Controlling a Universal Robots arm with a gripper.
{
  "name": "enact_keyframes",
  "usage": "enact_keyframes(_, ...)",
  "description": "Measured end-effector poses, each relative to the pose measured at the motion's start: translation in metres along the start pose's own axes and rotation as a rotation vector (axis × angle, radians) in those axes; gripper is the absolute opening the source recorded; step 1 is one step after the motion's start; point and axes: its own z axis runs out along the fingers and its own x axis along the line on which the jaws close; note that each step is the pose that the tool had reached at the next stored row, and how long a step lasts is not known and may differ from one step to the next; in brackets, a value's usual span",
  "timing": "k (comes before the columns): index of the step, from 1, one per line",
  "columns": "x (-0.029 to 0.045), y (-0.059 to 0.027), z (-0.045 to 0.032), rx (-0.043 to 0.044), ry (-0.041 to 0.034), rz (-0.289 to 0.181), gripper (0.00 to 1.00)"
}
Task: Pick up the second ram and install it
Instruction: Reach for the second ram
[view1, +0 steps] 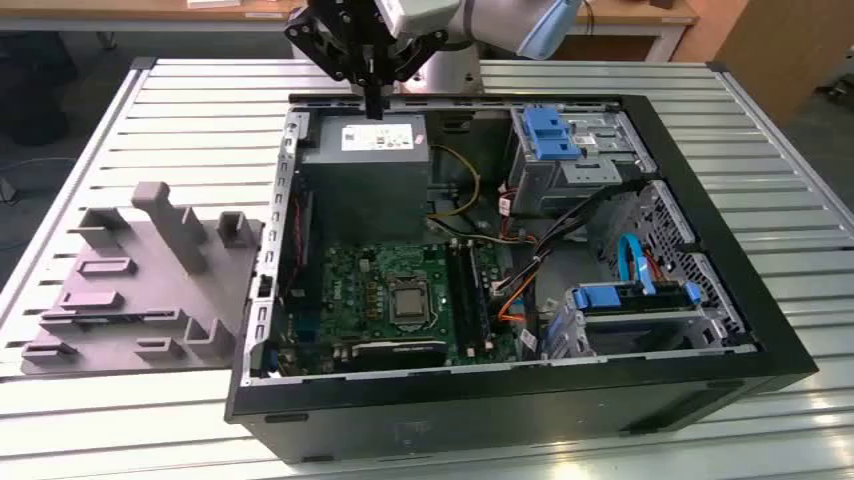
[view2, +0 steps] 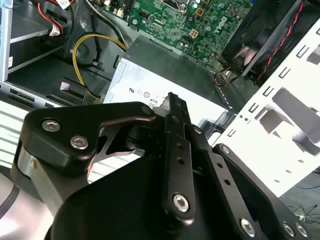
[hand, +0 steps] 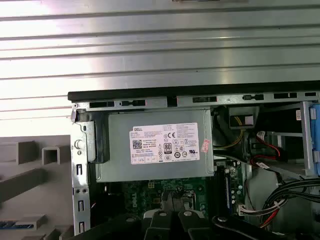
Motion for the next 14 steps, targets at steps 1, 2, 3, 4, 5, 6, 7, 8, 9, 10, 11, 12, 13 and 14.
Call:
enact_keyframes(1,0.0000,0.0000,0.0000,0.0000,0.0000,0.000,0.11)
enact_keyframes(2,0.0000,0.0000,0.0000,0.0000,0.0000,0.000,0.11)
enact_keyframes(3,0.0000,0.0000,0.0000,0.0000,0.0000,0.000,0.11)
enact_keyframes(4,0.0000,0.0000,0.0000,0.0000,0.0000,0.000,0.11)
enact_keyframes(5,0.0000,0.0000,0.0000,0.0001,0.0000,0.000,0.11)
enact_keyframes(6,0.0000,0.0000,0.0000,0.0000,0.0000,0.000,0.11)
enact_keyframes(7,0.0001,0.0000,0.0000,0.0000,-0.0001,0.000,0.11)
enact_keyframes(8,0.0005,0.0000,-0.0001,0.0001,0.0000,0.000,0.11)
enact_keyframes(9,0.0011,-0.0001,-0.0001,0.0000,0.0000,0.000,0.11)
enact_keyframes(10,0.0020,-0.0002,-0.0001,0.0000,0.0000,0.000,0.11)
enact_keyframes(11,0.0028,-0.0002,-0.0001,0.0000,0.0000,0.000,0.11)
enact_keyframes(12,0.0037,-0.0003,-0.0001,0.0001,0.0000,0.000,0.11)
enact_keyframes(13,0.0047,-0.0004,-0.0002,0.0001,0.0000,0.000,0.11)
enact_keyframes(14,0.0057,-0.0004,-0.0002,0.0000,0.0000,0.000,0.11)
